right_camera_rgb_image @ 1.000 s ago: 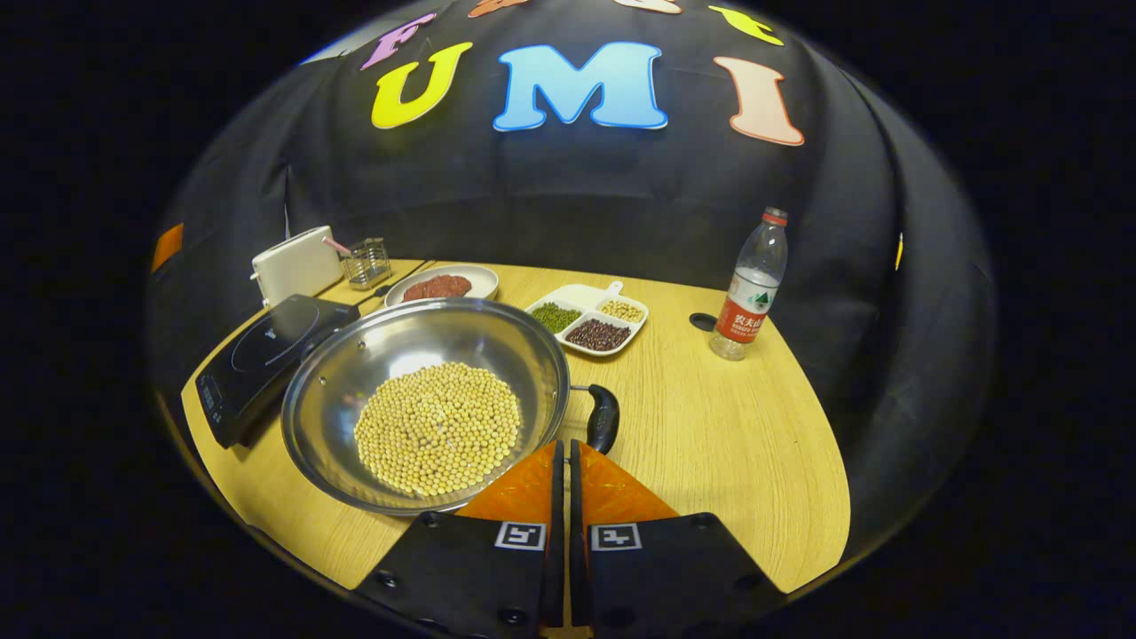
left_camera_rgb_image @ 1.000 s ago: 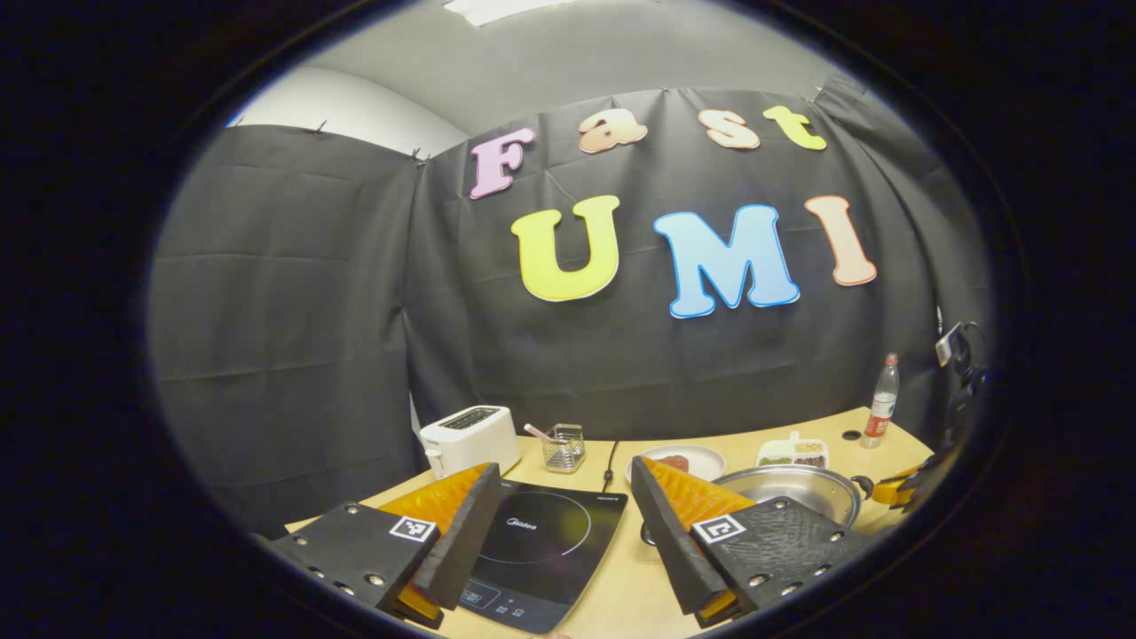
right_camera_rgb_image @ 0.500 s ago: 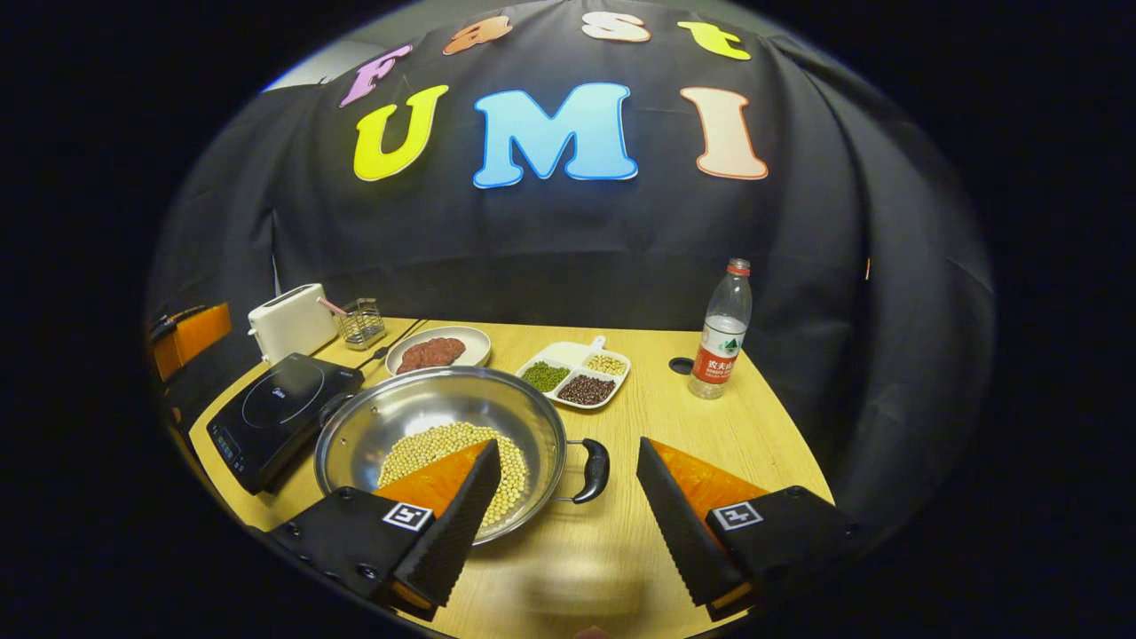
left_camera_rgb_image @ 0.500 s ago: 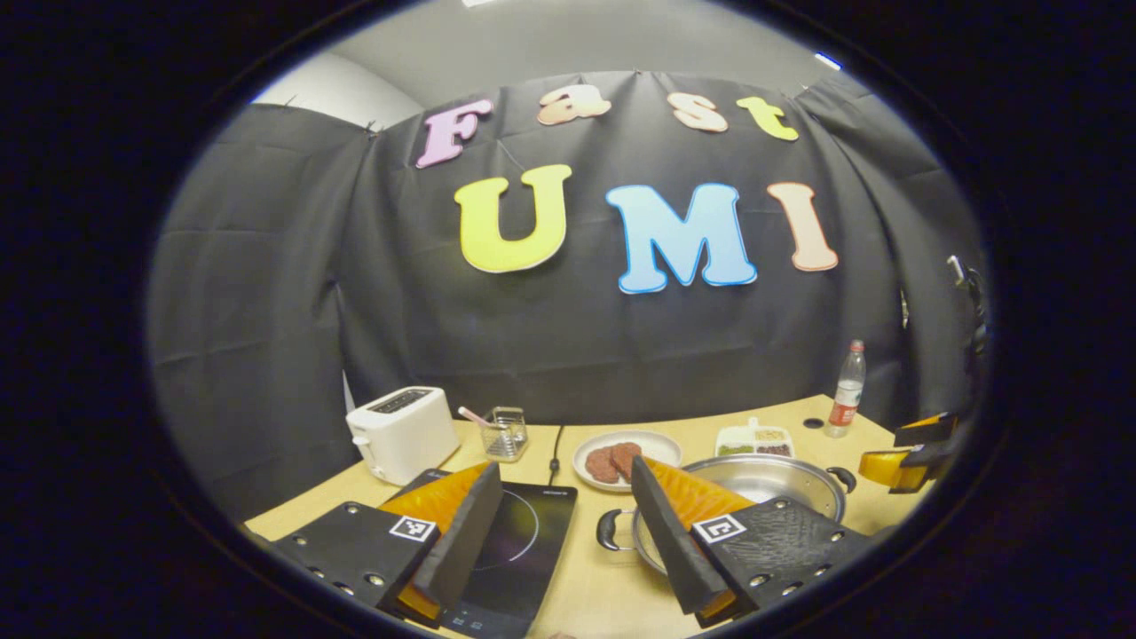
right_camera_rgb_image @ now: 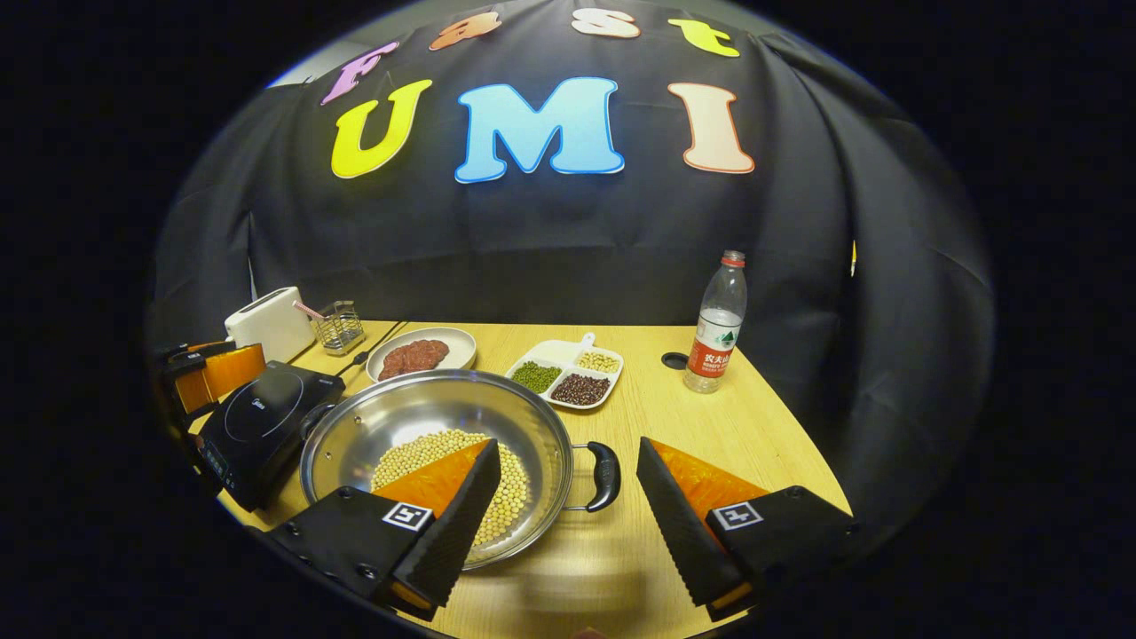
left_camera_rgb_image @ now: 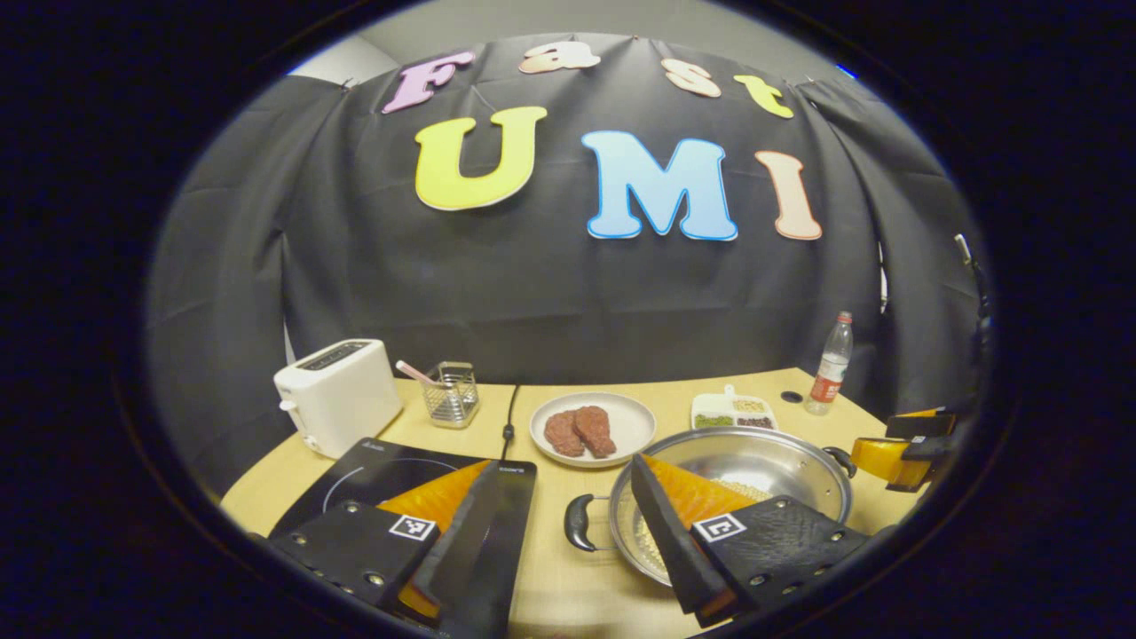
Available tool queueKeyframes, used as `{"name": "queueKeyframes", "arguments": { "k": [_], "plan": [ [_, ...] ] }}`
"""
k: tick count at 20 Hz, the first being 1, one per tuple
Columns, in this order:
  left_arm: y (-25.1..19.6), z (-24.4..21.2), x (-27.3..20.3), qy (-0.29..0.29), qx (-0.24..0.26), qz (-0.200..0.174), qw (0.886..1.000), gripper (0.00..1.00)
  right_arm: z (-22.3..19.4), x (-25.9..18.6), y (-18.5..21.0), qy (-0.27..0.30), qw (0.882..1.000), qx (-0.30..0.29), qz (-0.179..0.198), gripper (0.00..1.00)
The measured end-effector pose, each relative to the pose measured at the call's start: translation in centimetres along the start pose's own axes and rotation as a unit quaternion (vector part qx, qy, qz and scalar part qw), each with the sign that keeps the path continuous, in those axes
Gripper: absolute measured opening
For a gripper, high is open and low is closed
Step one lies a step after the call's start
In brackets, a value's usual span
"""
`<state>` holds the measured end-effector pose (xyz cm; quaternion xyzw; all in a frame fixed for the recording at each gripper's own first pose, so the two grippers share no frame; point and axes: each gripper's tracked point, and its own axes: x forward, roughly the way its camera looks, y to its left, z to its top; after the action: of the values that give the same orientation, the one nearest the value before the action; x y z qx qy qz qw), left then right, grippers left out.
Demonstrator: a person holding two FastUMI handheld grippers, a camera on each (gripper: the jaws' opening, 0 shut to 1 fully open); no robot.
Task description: First push the handle of the pot to place it horizontally, then grasp the pot with both hands and set it on the induction cooktop.
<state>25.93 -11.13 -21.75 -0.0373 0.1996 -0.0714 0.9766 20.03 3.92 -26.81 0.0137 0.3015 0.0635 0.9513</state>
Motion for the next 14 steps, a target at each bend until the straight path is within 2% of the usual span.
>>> {"name": "queueKeyframes", "arguments": {
  "k": [1, 2, 3, 5, 6, 7, 9, 11, 13, 14],
  "plan": [
    [-0.3, -0.7, 0.5, 0.006, -0.004, -0.006, 1.0, 0.87, -0.2, 0.3, 0.1, 0.005, 1.0, 0.001, -0.001, 0.95],
    [-0.3, -1.0, 1.2, 0.012, -0.007, -0.009, 1.0, 0.89, -0.4, 0.7, 0.2, 0.009, 1.0, 0.003, -0.003, 0.99],
    [-0.5, -1.7, 1.8, 0.02, -0.009, -0.012, 1.0, 0.9, -0.6, 1.1, 0.1, 0.014, 1.0, 0.005, -0.005, 0.95],
    [-0.8, -2.6, 2.9, 0.034, -0.013, -0.019, 0.999, 0.87, -1.1, 1.8, 0.0, 0.024, 1.0, 0.008, -0.008, 0.99],
    [-1.1, -3.3, 3.5, 0.043, -0.014, -0.023, 0.999, 0.87, -1.3, 2.2, 0.0, 0.029, 0.999, 0.009, -0.009, 0.96],
    [-1.3, -4.0, 3.9, 0.054, -0.015, -0.026, 0.998, 0.87, -1.5, 2.5, -0.2, 0.032, 0.999, 0.009, -0.011, 0.99],
    [-1.7, -4.8, 4.3, 0.064, -0.022, -0.031, 0.997, 0.87, -1.8, 3.0, -0.5, 0.037, 0.999, 0.006, -0.014, 0.96],
    [-1.8, -5.7, 5.0, 0.074, -0.02, -0.032, 0.997, 0.9, -2.0, 3.4, -0.7, 0.038, 0.999, 0.001, -0.018, 0.96],
    [-2.0, -6.7, 5.9, 0.085, -0.015, -0.033, 0.996, 0.87, -2.3, 3.7, -0.8, 0.043, 0.999, 0.0, -0.017, 0.96],
    [-2.0, -7.2, 6.2, 0.091, -0.014, -0.033, 0.995, 0.87, -2.5, 4.0, -0.8, 0.044, 0.999, -0.001, -0.018, 0.99]
  ]
}}
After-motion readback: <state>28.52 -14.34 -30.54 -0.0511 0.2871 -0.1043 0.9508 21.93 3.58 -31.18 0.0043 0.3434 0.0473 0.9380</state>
